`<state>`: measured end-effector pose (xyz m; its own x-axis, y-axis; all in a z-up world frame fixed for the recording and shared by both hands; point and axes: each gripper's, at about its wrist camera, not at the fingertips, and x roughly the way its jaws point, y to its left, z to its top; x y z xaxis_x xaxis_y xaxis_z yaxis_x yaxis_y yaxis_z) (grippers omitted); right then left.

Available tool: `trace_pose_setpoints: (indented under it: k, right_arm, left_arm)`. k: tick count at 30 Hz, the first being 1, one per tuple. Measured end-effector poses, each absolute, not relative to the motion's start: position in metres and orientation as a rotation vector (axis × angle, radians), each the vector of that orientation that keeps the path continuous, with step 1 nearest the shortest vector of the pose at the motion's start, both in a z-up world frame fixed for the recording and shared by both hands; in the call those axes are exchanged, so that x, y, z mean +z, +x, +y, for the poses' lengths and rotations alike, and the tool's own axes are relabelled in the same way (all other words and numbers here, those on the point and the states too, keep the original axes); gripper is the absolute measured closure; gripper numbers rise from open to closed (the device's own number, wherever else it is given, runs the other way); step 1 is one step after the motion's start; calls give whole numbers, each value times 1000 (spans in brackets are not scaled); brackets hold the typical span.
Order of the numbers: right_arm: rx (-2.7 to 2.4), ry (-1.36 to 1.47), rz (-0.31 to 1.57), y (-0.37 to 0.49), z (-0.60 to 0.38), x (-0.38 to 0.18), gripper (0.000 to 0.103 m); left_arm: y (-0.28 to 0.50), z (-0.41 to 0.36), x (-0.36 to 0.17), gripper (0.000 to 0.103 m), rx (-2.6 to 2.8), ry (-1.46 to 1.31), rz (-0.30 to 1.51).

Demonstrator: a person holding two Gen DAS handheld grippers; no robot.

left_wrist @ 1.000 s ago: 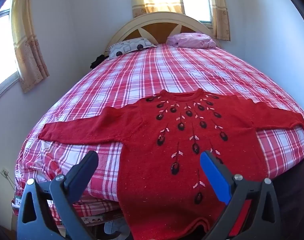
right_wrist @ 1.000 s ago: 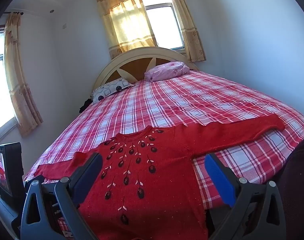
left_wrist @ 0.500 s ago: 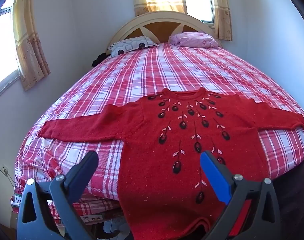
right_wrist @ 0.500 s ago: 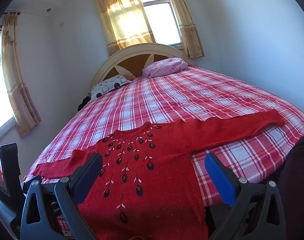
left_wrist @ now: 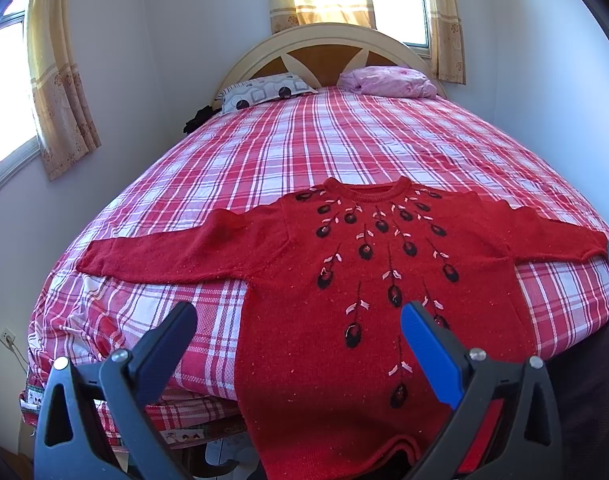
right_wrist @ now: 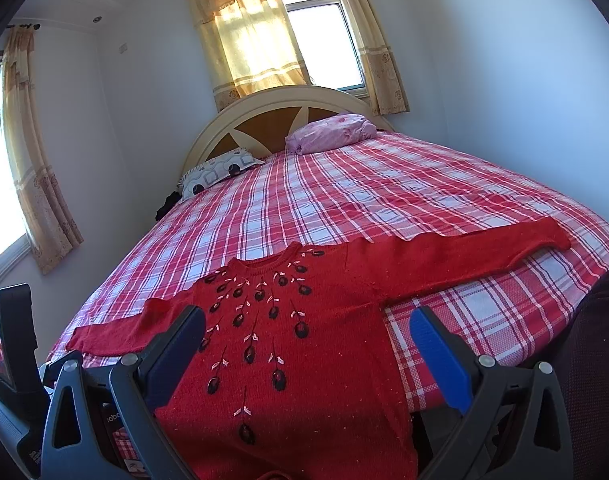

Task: Fold small clothes

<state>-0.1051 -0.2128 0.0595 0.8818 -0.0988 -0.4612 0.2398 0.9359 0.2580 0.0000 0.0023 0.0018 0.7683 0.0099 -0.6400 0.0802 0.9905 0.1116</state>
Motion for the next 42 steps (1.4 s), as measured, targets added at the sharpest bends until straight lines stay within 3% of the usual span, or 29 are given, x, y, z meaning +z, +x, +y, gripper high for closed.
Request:
trace_pose_setpoints:
  k: [42]
  right_arm:
    - [-180, 320, 470, -104, -212, 57, 1]
  left_arm:
    - [0, 1, -2, 0, -42, 120, 699]
